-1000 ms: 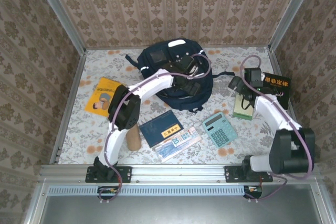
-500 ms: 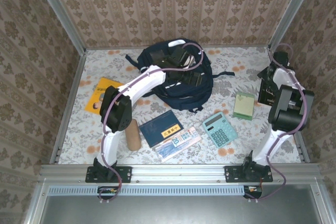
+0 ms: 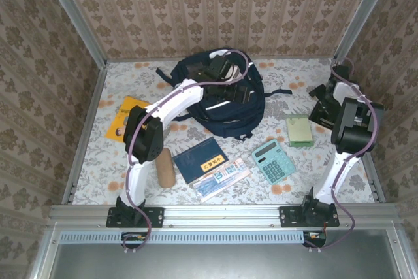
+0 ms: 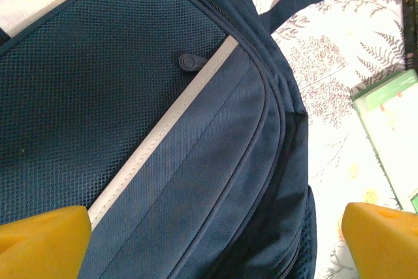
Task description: Pack the student bag
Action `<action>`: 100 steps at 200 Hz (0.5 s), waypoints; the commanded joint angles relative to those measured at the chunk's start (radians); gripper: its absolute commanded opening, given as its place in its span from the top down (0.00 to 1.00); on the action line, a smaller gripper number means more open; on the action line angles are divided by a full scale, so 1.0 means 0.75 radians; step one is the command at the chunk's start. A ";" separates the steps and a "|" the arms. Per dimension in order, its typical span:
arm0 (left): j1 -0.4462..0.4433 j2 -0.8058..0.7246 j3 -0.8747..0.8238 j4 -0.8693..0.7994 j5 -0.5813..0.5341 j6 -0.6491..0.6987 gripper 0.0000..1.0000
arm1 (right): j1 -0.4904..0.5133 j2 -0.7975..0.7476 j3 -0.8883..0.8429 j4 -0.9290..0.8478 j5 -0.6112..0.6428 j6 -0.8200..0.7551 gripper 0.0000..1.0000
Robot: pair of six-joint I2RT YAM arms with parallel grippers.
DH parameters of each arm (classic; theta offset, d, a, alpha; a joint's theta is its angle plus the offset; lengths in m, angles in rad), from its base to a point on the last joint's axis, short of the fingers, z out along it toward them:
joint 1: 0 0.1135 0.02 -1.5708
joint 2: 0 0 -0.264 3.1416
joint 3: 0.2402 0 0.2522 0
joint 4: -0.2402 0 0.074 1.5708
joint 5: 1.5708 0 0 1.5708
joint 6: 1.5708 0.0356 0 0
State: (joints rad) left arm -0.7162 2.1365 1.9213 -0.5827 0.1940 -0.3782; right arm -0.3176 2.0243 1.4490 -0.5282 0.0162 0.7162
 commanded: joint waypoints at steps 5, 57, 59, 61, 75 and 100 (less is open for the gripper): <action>0.004 0.052 0.057 0.032 0.069 -0.047 0.00 | 0.143 0.019 -0.125 -0.025 -0.230 0.100 0.00; -0.001 0.050 0.017 0.061 0.103 -0.064 0.01 | 0.304 -0.008 -0.176 -0.031 -0.237 0.105 0.01; -0.002 0.051 0.017 0.066 0.105 -0.068 0.01 | 0.312 -0.011 -0.177 -0.033 -0.238 0.102 0.01; -0.002 0.051 0.017 0.069 0.108 -0.071 0.01 | 0.321 -0.014 -0.179 -0.035 -0.237 0.101 0.01; -0.007 0.065 0.023 0.088 0.127 -0.086 0.02 | 0.380 -0.025 -0.185 -0.050 -0.243 0.088 0.01; -0.021 0.108 0.069 0.134 0.163 -0.120 0.04 | 0.439 -0.070 -0.198 -0.071 -0.205 0.051 0.01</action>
State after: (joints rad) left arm -0.7185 2.1746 1.9316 -0.5289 0.2672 -0.4282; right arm -0.0463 1.9621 1.3575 -0.4713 -0.0605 0.7475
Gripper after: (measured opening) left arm 0.972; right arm 0.995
